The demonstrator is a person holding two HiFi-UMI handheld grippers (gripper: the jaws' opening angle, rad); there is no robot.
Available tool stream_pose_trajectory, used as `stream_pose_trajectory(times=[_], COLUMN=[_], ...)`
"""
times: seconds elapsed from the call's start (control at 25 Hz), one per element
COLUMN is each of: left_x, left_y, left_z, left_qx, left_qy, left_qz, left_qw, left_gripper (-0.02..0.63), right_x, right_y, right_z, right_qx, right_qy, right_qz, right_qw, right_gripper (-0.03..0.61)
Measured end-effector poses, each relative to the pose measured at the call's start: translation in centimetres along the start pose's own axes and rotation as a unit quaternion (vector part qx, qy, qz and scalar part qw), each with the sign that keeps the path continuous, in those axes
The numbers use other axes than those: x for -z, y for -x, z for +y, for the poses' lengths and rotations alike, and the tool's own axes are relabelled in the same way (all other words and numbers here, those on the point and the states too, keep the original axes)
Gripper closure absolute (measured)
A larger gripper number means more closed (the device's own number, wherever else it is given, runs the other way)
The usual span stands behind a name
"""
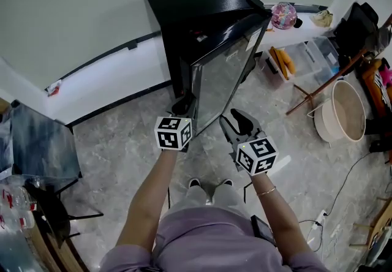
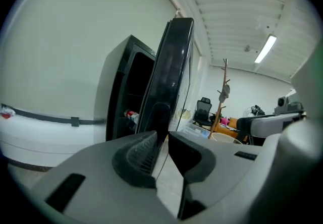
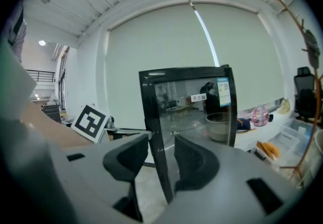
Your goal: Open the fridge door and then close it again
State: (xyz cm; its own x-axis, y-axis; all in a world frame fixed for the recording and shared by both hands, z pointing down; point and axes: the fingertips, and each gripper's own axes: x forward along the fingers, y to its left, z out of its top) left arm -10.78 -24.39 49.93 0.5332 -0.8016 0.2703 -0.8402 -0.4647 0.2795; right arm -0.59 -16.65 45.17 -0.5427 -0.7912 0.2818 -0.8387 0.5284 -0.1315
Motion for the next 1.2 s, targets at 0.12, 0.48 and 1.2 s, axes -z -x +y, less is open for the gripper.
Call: stream_pose_trajectory(times=[0.12, 0.48, 1.2], left_x=[-0.5, -1.8, -3.9], left_y=[-0.6, -2.2, -5.3], left_z=[1.3, 4.2, 9.5], left_qx=[-0.012, -0.044, -0.06], left_qy=[-0.002, 0.005, 0.018], left_qz=[-0.001, -0.004, -0.018], left_qw=[0.9999, 0.999, 0.9979], left_gripper=[0.551, 0.541, 0.528], right_x=[-0.4, -2.8, -3.0], right_y=[-1.2, -6.6, -14.0], right_z=[0.2, -0.1, -0.7], right_qx=[-0.007, -0.058, -0.12], right_qy=[-0.002, -0.004, -0.013], right_qz=[-0.002, -0.012, 0.011], right_qw=[1.0, 0.998, 0.993], right_gripper=[0.411, 0.412, 0.417])
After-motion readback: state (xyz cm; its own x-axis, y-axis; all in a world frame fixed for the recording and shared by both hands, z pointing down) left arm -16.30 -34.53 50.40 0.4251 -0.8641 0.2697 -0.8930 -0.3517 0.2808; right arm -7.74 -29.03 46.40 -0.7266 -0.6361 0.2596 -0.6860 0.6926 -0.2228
